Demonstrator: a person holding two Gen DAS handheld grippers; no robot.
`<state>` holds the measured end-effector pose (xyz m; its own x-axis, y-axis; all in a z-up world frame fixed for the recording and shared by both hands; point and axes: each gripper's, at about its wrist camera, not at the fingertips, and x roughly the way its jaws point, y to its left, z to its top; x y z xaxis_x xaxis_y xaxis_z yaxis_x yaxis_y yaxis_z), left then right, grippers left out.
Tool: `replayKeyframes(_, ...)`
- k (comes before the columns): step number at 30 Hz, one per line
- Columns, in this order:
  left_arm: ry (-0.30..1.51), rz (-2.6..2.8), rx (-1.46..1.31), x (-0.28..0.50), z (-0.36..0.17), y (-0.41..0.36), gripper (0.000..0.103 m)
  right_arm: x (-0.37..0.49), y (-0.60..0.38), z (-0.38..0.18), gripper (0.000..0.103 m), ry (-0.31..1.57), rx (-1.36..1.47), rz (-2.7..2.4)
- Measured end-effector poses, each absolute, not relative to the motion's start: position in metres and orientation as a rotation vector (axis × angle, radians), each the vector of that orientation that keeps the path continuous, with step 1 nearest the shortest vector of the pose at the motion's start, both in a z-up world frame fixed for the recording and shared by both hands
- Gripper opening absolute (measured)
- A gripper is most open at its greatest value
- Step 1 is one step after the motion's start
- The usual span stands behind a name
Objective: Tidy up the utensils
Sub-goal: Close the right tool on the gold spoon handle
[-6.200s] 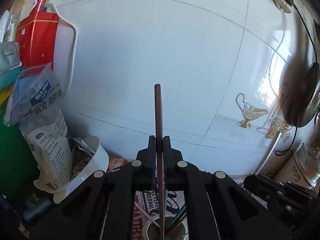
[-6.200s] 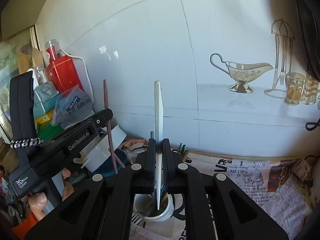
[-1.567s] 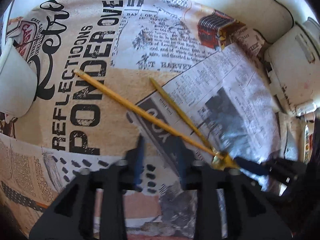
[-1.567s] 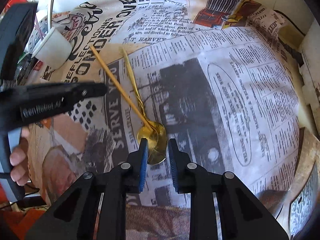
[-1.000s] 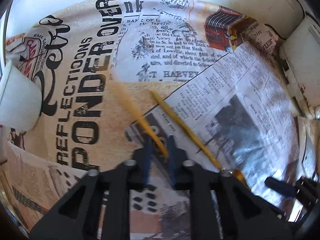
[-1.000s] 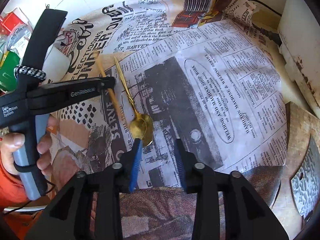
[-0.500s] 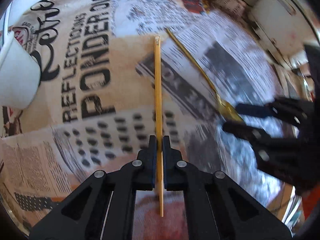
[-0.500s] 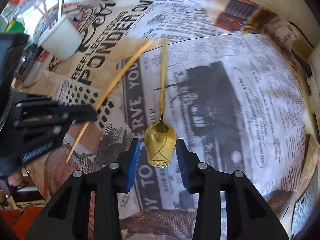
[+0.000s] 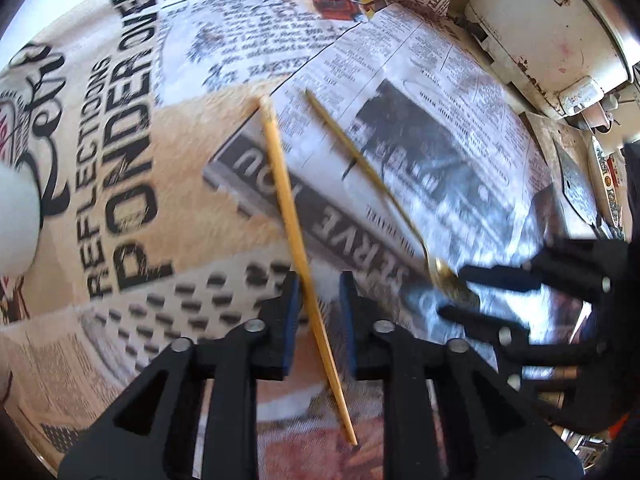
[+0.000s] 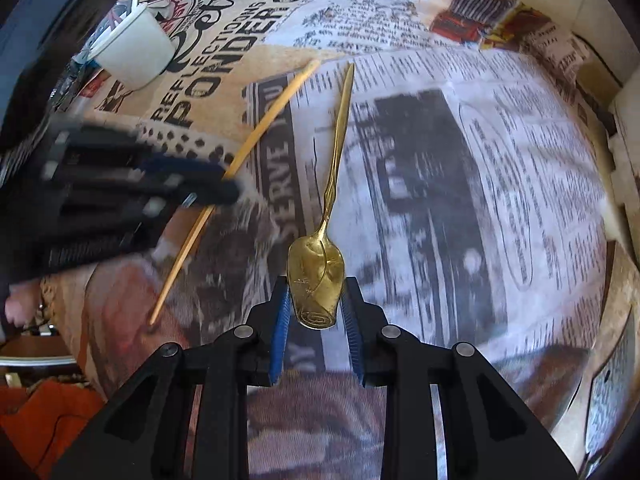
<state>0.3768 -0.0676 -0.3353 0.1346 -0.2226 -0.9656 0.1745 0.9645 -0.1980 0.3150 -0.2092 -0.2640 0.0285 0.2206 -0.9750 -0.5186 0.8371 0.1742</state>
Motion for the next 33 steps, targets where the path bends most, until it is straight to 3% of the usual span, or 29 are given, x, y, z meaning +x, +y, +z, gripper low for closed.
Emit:
replayKeyframes(11,1.401,-0.226,0.034,0.426,-0.341,-0.098,0.02,0.326,-0.23,-0.245,0.027,1.395,-0.135,0.527)
replayKeyframes(13,1.403,-0.226,0.015,0.431,-0.343,-0.101,0.011,0.33,-0.233,-0.247,0.027,1.4,-0.132,0.524)
replayKeyframes(19,1.415,-0.219,0.007,0.451,-0.347,-0.13,0.004,0.335,-0.226,-0.252,0.027,1.412,-0.132,0.52)
replayKeyframes(26,1.407,-0.211,0.04,0.462,-0.35,-0.151,0.003,0.337,-0.228,-0.255,0.027,1.414,-0.097,0.5)
replayKeyframes(33,1.345,-0.169,-0.054,0.439,-0.331,-0.112,0.003,0.353,-0.209,-0.269,0.027,1.423,-0.06,0.476)
